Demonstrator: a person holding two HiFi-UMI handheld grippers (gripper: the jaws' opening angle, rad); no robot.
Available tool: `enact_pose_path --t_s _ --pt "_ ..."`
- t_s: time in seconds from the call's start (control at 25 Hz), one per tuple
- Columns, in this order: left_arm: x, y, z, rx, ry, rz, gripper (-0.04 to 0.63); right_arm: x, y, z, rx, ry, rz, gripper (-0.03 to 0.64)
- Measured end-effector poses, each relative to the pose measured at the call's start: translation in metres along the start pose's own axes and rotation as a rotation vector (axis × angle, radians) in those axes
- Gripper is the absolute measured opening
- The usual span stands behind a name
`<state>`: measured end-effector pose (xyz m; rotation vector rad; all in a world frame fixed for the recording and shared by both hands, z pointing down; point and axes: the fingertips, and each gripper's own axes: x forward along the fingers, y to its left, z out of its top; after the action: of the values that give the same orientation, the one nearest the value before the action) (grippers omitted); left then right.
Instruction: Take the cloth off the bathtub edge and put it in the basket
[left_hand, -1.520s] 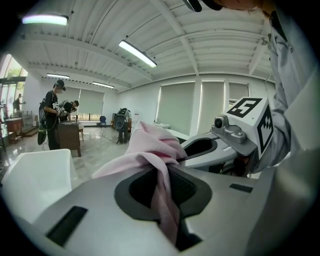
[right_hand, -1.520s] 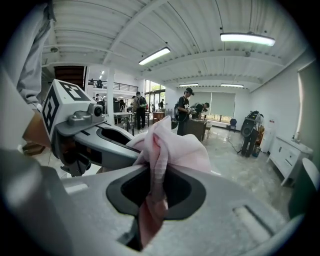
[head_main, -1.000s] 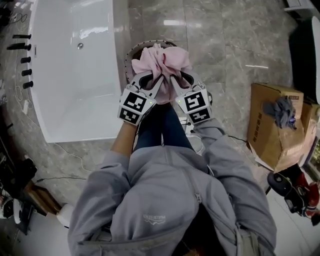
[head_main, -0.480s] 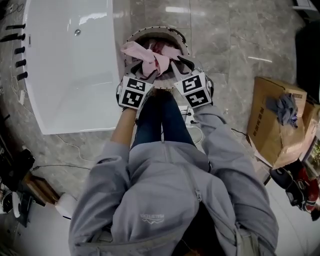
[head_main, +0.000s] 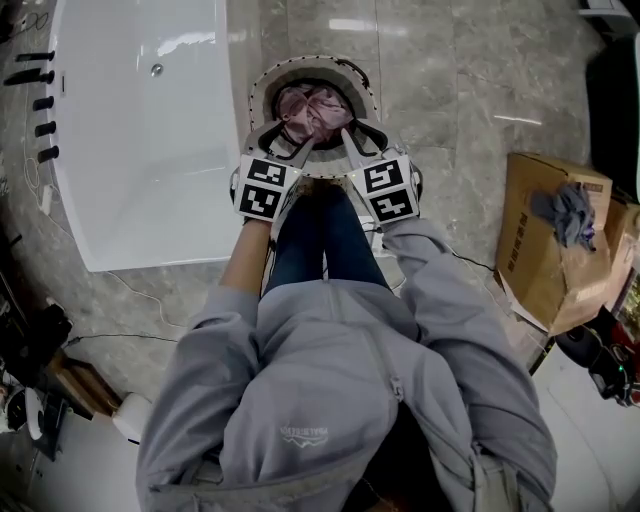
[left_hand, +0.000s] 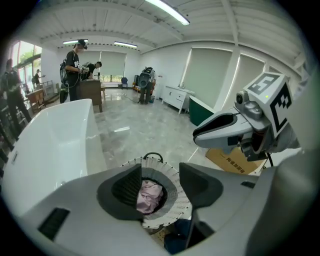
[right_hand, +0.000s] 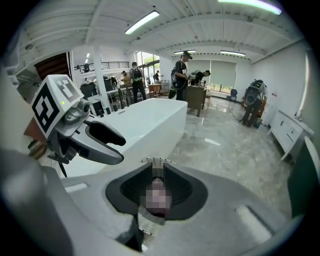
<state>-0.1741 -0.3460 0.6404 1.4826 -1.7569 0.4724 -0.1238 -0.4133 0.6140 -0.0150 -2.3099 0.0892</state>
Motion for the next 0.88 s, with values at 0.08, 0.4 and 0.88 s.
enact_pose_path --t_s 0.08,0.4,0.88 --pt "-0.010 -0.002 0.013 0.014 -0.038 0.008 0.216 -0.009 -0.002 0.010 0.030 -0.031 -0.017 0.063" --pt "-0.064 -0.023 0.057 0.045 -0.158 0.015 0.006 -0.058 -0.006 0.038 0.103 -0.118 -0.091 0.005" --pt "-0.160 -0.050 0.143 0.110 -0.439 0.079 0.006 -0.160 -0.008 0.122 0.032 -0.378 -0.189 0.005"
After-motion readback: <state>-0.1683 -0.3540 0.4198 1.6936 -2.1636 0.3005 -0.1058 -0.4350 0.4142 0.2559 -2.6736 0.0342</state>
